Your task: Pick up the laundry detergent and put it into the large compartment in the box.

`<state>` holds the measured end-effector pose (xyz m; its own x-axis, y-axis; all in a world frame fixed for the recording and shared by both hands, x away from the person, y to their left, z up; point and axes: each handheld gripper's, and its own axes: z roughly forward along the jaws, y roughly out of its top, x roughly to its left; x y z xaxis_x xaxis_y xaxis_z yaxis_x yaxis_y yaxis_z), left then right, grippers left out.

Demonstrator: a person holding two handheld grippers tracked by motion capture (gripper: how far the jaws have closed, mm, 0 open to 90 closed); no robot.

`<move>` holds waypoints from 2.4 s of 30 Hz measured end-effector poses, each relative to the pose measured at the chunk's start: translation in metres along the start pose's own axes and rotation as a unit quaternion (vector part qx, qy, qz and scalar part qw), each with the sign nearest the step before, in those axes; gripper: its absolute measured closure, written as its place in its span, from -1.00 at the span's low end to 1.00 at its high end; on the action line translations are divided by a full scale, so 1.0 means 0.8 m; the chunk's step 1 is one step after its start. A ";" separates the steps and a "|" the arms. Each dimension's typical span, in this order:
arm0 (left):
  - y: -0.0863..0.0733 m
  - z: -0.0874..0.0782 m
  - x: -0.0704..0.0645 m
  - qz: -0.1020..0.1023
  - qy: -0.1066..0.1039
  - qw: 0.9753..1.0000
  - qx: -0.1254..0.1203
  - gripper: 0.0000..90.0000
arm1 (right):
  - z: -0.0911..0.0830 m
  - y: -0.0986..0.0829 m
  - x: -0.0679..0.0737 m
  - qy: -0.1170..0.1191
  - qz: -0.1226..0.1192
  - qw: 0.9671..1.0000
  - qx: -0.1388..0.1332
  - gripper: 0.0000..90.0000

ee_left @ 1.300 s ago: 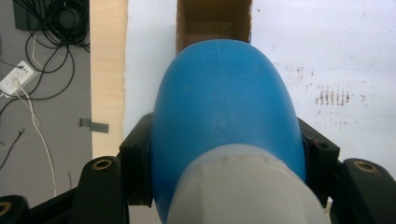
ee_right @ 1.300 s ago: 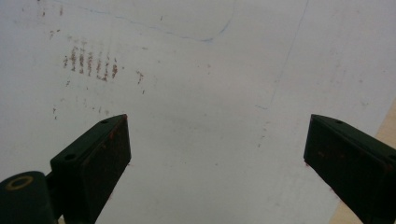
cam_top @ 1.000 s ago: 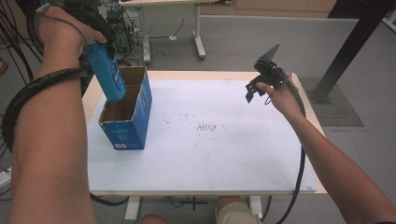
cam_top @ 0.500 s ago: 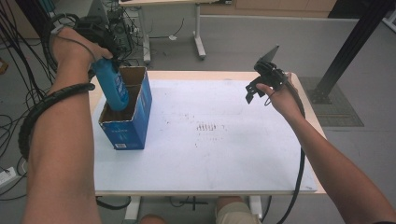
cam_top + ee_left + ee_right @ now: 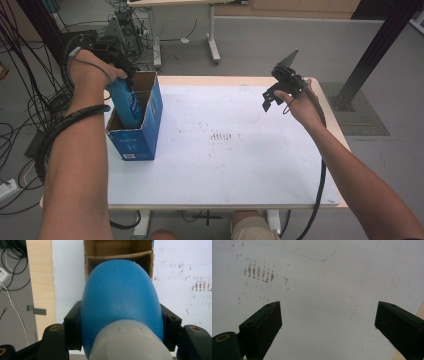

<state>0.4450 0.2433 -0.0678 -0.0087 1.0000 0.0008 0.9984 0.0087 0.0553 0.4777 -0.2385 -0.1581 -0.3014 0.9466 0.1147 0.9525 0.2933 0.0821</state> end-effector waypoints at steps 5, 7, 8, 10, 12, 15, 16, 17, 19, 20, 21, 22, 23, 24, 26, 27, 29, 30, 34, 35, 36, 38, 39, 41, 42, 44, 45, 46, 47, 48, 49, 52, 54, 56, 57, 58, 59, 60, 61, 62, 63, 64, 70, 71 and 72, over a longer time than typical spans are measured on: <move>0.001 0.019 -0.002 0.001 0.000 1.000 0.006 -0.17 | 0.001 -0.001 -0.002 0.001 0.003 1.000 -0.001 -0.84; 0.002 0.027 -0.002 0.001 0.001 1.000 0.011 -0.16 | 0.003 -0.001 -0.003 0.002 0.004 1.000 0.002 -0.84; 0.003 0.032 -0.003 0.003 0.002 1.000 0.013 -0.16 | 0.004 -0.001 -0.003 0.002 0.003 1.000 0.002 -0.84; 0.003 0.038 -0.005 0.004 0.004 1.000 0.014 -0.16 | 0.006 -0.001 -0.004 0.002 0.003 1.000 0.002 -0.84; 0.004 0.044 -0.006 0.005 0.005 1.000 0.017 -0.16 | 0.006 -0.001 -0.005 0.004 0.005 1.000 0.004 -0.84; 0.005 0.053 -0.006 0.006 0.005 1.000 0.020 -0.16 | 0.006 -0.001 -0.008 0.005 0.007 1.000 0.002 -0.84; 0.005 0.055 -0.006 0.007 0.005 1.000 0.020 -0.16 | 0.006 -0.002 -0.008 0.005 0.007 1.000 0.002 -0.84; 0.005 0.057 -0.007 0.007 0.005 1.000 0.021 -0.16 | 0.005 -0.002 -0.009 0.005 0.007 1.000 0.001 -0.84; 0.005 0.062 -0.008 0.009 0.006 1.000 0.021 -0.17 | 0.005 -0.002 -0.010 0.006 0.008 1.000 0.001 -0.84; 0.006 0.064 -0.008 0.010 0.007 1.000 0.023 -0.16 | 0.005 -0.002 -0.011 0.006 0.008 1.000 0.001 -0.84; 0.006 0.066 -0.009 0.011 0.007 1.000 0.023 -0.16 | 0.006 -0.002 -0.011 0.006 0.009 1.000 0.001 -0.84; 0.006 0.068 -0.009 0.011 0.007 1.000 0.024 -0.17 | 0.006 -0.002 -0.011 0.006 0.009 1.000 0.001 -0.84; 0.005 0.070 -0.010 0.011 0.007 1.000 0.023 -0.17 | 0.006 -0.002 -0.011 0.006 0.009 1.000 0.001 -0.84; 0.005 0.072 -0.010 0.011 0.007 1.000 0.021 -0.17 | 0.006 -0.002 -0.012 0.006 0.009 1.000 0.002 -0.84; 0.004 0.076 -0.012 0.013 0.009 1.000 0.022 -0.16 | 0.007 -0.003 -0.013 0.006 0.008 1.000 0.001 -0.84; 0.004 0.078 -0.012 0.014 0.010 1.000 0.022 -0.17 | 0.007 -0.003 -0.013 0.006 0.009 1.000 0.002 -0.84; 0.004 0.081 -0.013 0.015 0.010 1.000 0.025 -0.17 | 0.007 -0.004 -0.014 0.006 0.009 1.000 0.001 -0.84; 0.004 0.083 -0.013 0.015 0.010 1.000 0.026 -0.16 | 0.007 -0.004 -0.014 0.006 0.009 1.000 0.001 -0.84; 0.003 0.090 -0.013 0.017 0.009 0.999 0.026 -0.17 | 0.007 -0.004 -0.015 0.007 0.010 1.000 0.001 -0.84; 0.002 0.092 -0.013 0.017 0.009 1.000 0.024 -0.17 | 0.008 -0.004 -0.014 0.007 0.010 1.000 0.001 -0.84; 0.002 0.094 -0.014 0.019 0.011 0.999 0.025 -0.16 | 0.008 -0.004 -0.014 0.006 0.010 1.000 0.001 -0.84; 0.001 0.099 -0.016 0.023 0.014 0.999 0.027 -0.17 | 0.009 -0.004 -0.014 0.006 0.009 1.000 0.003 -0.84; 0.001 0.101 -0.017 0.026 0.014 0.999 0.028 -0.17 | 0.009 -0.004 -0.013 0.006 0.009 1.000 0.003 -0.84; 0.001 0.106 -0.018 0.028 0.014 0.999 0.030 -0.17 | 0.009 -0.004 -0.014 0.006 0.010 1.000 0.003 -0.84; 0.000 0.108 -0.018 0.029 0.013 0.999 0.030 -0.17 | 0.009 -0.004 -0.014 0.006 0.009 1.000 0.002 -0.84; 0.002 0.112 -0.018 0.029 0.013 0.999 0.035 -0.17 | 0.009 -0.004 -0.014 0.005 0.010 1.000 0.002 -0.84; 0.002 0.113 -0.018 0.030 0.012 0.999 0.036 -0.17 | 0.009 -0.004 -0.014 0.005 0.011 1.000 0.003 -0.84; 0.001 0.115 -0.019 0.031 0.012 0.999 0.035 -0.17 | 0.009 -0.004 -0.014 0.005 0.011 1.000 0.004 -0.84; 0.002 0.116 -0.019 0.031 0.012 0.999 0.037 -0.17 | 0.009 -0.004 -0.015 0.005 0.011 1.000 0.004 -0.84; 0.002 0.118 -0.020 0.032 0.012 0.999 0.038 -0.17 | 0.009 -0.003 -0.015 0.005 0.011 1.000 0.004 -0.84; 0.002 0.119 -0.021 0.033 0.013 0.999 0.039 -0.17 | 0.009 -0.003 -0.015 0.005 0.011 1.000 0.005 -0.84; 0.001 0.120 -0.022 0.034 0.014 0.999 0.039 -0.17 | 0.010 -0.003 -0.015 0.005 0.011 1.000 0.004 -0.84; 0.000 0.120 -0.021 0.034 0.014 0.999 0.039 -0.17 | 0.010 -0.002 -0.015 0.006 0.012 1.000 0.005 -0.84; -0.002 0.120 -0.020 0.035 0.012 0.999 0.036 -0.17 | 0.010 -0.002 -0.015 0.006 0.013 1.000 0.005 -0.84; -0.003 0.120 -0.020 0.035 0.012 0.999 0.035 -0.17 | 0.010 -0.002 -0.015 0.007 0.012 1.000 0.006 -0.84; -0.004 0.120 -0.020 0.035 0.012 0.999 0.034 -0.17 | 0.011 -0.002 -0.015 0.007 0.010 1.000 0.005 -0.84; -0.005 0.120 -0.020 0.034 0.012 0.999 0.033 -0.17 | 0.011 -0.002 -0.014 0.007 0.011 1.000 0.006 -0.84; -0.005 0.120 -0.020 0.035 0.012 0.999 0.033 -0.17 | 0.011 -0.002 -0.014 0.007 0.011 1.000 0.006 -0.84; -0.006 0.120 -0.020 0.035 0.012 0.999 0.032 -0.17 | 0.011 -0.002 -0.014 0.007 0.011 1.000 0.005 -0.84; -0.006 0.120 -0.019 0.034 0.012 0.999 0.032 -0.17 | 0.010 -0.002 -0.014 0.008 0.011 1.000 0.005 -0.84; -0.006 0.120 -0.019 0.034 0.012 0.999 0.032 -0.17 | 0.010 -0.002 -0.014 0.008 0.011 1.000 0.005 -0.84; -0.007 0.120 -0.019 0.034 0.011 0.999 0.031 -0.17 | 0.010 -0.002 -0.015 0.008 0.011 1.000 0.004 -0.84; -0.008 0.120 -0.017 0.032 0.009 0.999 0.029 -0.17 | 0.009 -0.003 -0.015 0.009 0.011 1.000 0.005 -0.84; -0.008 0.120 -0.017 0.032 0.009 0.999 0.029 -0.17 | 0.009 -0.003 -0.015 0.008 0.010 1.000 0.005 -0.84; -0.008 0.120 -0.017 0.032 0.009 0.999 0.029 -0.17 | 0.009 -0.003 -0.014 0.008 0.010 1.000 0.005 -0.84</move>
<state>0.4438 0.2297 -0.1638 0.0546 0.9983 0.0214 0.9985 -0.0545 -0.0035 0.4789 -0.2490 -0.1670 -0.2824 0.9502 0.1316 0.9588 0.2751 0.0706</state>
